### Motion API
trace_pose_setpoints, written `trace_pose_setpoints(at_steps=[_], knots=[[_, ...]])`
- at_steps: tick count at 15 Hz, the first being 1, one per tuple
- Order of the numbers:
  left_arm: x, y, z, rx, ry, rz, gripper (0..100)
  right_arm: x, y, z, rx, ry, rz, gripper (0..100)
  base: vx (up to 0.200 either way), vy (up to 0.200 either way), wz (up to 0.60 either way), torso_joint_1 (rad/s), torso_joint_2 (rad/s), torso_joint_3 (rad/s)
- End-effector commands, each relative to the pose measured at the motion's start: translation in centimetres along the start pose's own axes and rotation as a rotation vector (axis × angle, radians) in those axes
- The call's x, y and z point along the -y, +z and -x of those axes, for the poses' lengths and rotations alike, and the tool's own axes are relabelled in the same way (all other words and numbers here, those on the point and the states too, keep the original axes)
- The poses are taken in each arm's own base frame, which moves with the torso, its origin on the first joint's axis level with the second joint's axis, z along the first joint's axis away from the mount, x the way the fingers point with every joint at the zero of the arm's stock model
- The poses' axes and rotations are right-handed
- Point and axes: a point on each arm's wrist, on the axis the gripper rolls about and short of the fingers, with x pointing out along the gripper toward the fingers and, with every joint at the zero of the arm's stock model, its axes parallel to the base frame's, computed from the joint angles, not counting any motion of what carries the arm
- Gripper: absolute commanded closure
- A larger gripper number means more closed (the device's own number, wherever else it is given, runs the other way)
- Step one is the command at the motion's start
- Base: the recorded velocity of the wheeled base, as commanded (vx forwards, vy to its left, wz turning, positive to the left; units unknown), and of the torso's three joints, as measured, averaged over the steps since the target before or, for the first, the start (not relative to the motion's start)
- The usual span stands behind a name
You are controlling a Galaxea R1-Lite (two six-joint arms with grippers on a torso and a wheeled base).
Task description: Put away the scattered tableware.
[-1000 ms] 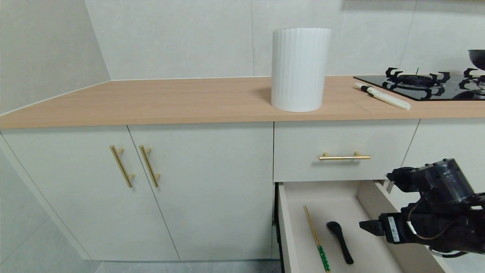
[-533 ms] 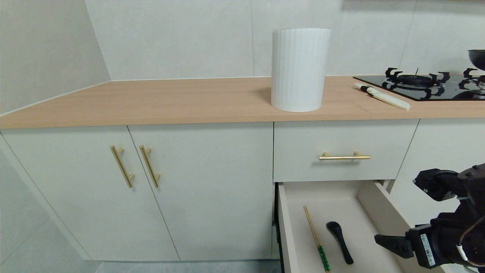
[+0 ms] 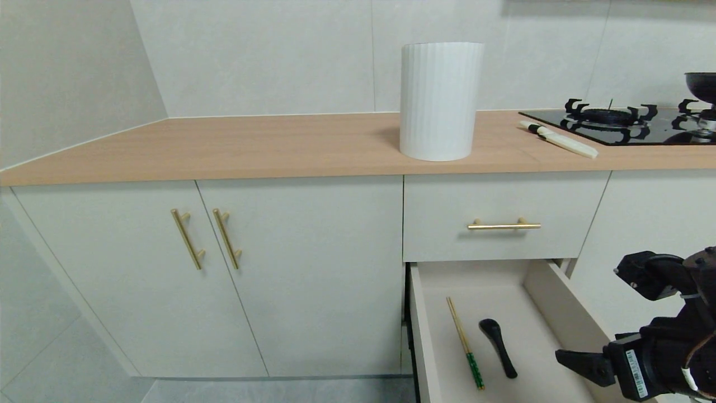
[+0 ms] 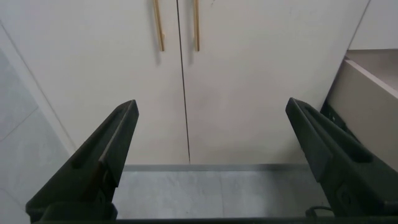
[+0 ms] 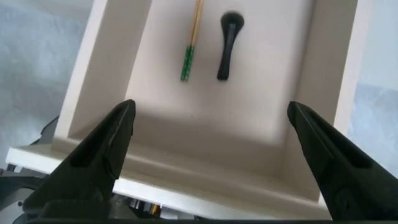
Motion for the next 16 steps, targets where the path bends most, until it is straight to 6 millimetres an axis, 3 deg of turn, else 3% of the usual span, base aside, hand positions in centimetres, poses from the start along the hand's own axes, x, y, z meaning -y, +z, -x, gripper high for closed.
trace_pose_setpoints(at_steps=[1,5,9,16], knots=[[0.0,0.0,0.0,0.0,0.001,0.0,0,0.0,-0.2,-0.2,-0.016,-0.003,0.007,0,-0.2,0.0,0.0,-0.002,0.0,0.007],[0.0,0.0,0.0,0.0,0.001,0.0,0,-0.2,-1.0,-0.1,-0.094,0.033,0.056,0,-0.2,0.0,0.0,0.004,0.0,0.001],[0.0,0.0,0.0,0.0,0.001,0.0,0,-0.5,-2.1,-0.5,-0.234,0.112,0.123,0,0.0,0.0,0.0,0.0,0.0,0.0],[0.0,0.0,0.0,0.0,0.001,0.0,0,-1.3,-3.4,-5.6,-0.501,0.133,0.142,0,0.0,0.0,0.0,0.0,0.0,0.0]])
